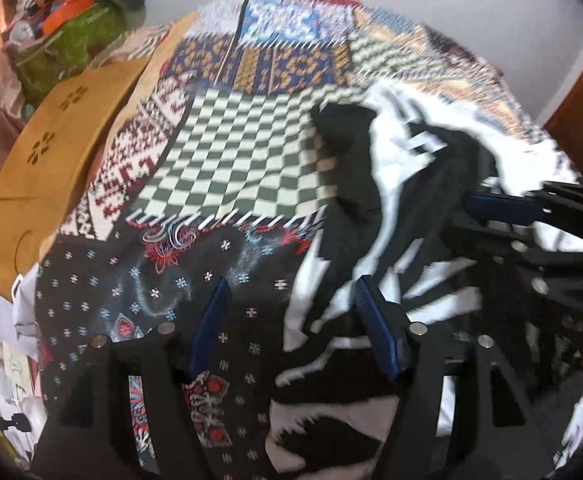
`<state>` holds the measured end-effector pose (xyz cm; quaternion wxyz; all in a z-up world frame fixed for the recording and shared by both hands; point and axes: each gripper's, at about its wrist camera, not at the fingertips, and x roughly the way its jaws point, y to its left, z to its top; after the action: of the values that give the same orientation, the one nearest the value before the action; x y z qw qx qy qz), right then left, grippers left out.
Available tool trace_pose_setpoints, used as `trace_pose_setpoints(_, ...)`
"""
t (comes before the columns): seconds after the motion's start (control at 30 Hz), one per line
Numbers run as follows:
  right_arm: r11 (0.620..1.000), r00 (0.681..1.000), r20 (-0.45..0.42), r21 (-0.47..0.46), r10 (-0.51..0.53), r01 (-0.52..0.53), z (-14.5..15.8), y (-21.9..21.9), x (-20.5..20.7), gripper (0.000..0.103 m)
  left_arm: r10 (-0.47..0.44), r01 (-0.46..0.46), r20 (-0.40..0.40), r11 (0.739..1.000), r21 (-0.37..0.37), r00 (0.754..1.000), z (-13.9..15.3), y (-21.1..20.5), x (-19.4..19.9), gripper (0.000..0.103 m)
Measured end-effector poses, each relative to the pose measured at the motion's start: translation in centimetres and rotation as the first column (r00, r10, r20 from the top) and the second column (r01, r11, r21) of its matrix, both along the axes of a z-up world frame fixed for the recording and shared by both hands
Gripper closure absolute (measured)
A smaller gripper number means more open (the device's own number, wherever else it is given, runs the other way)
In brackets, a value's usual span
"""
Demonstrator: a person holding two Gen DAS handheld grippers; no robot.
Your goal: Fold small clothes
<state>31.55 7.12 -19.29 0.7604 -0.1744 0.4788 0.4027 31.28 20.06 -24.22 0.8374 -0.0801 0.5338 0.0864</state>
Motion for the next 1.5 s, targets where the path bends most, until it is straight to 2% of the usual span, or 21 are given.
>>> trace_pose_setpoints(0.07,1.000,1.000,-0.002,0.016,0.009,-0.009,-0.3,-0.4,0.2,0.071,0.016,-0.016,0.011,1.000,-0.005,1.000,-0.9,0.6,-0.1,0.031)
trace_pose_setpoints(0.17,0.999,0.999,-0.040,0.037,-0.005,0.007,-0.3,-1.2,0.4,0.072,0.029,-0.029,0.022,1.000,-0.012,0.999,-0.7,1.1,-0.2,0.030)
trace_pose_setpoints(0.3,0.999,0.999,-0.049,0.032,-0.022,0.023,-0.1,-2.5,0.1,0.072,0.040,-0.044,0.036,0.993,0.111,0.999,0.2,0.7,-0.4,0.031)
trace_pose_setpoints(0.4,0.999,0.999,-0.019,0.018,-0.049,0.049,0.5,-3.9,-0.4,0.072,0.013,-0.017,0.036,0.994,0.109,0.999,1.0,0.4,-0.9,0.032)
trace_pose_setpoints(0.67,0.973,0.973,0.031,0.050,-0.229,0.227,3.2,-11.3,-1.0,0.069,-0.055,0.043,0.100,0.993,0.113,0.993,5.5,-2.8,-3.0,0.032)
trace_pose_setpoints(0.8,0.943,0.947,0.040,0.120,-0.317,0.311,6.0,-16.3,-2.1,0.064,-0.077,0.063,0.145,0.993,0.103,0.986,8.2,-5.0,-3.5,0.032)
trace_pose_setpoints(0.87,0.924,0.931,0.059,0.154,-0.361,0.349,7.2,-18.9,-2.7,0.056,-0.086,0.073,0.156,0.993,0.088,0.984,9.1,-6.0,-3.4,0.032)
trace_pose_setpoints(1.1,0.874,0.871,0.117,0.171,-0.477,0.456,8.7,-25.7,-3.8,0.054,-0.142,0.135,0.176,0.990,0.047,0.974,10.4,-10.5,-2.3,0.031)
trace_pose_setpoints(1.3,0.818,0.814,0.106,0.164,-0.571,0.552,7.4,-31.5,-3.8,0.051,-0.176,0.174,0.138,0.984,0.031,0.975,9.0,-13.5,0.0,0.031)
trace_pose_setpoints(1.5,0.769,0.772,0.044,0.140,-0.634,0.624,4.6,-35.5,-2.6,0.051,-0.213,0.213,0.059,0.977,0.003,0.975,5.5,-15.8,2.2,0.031)
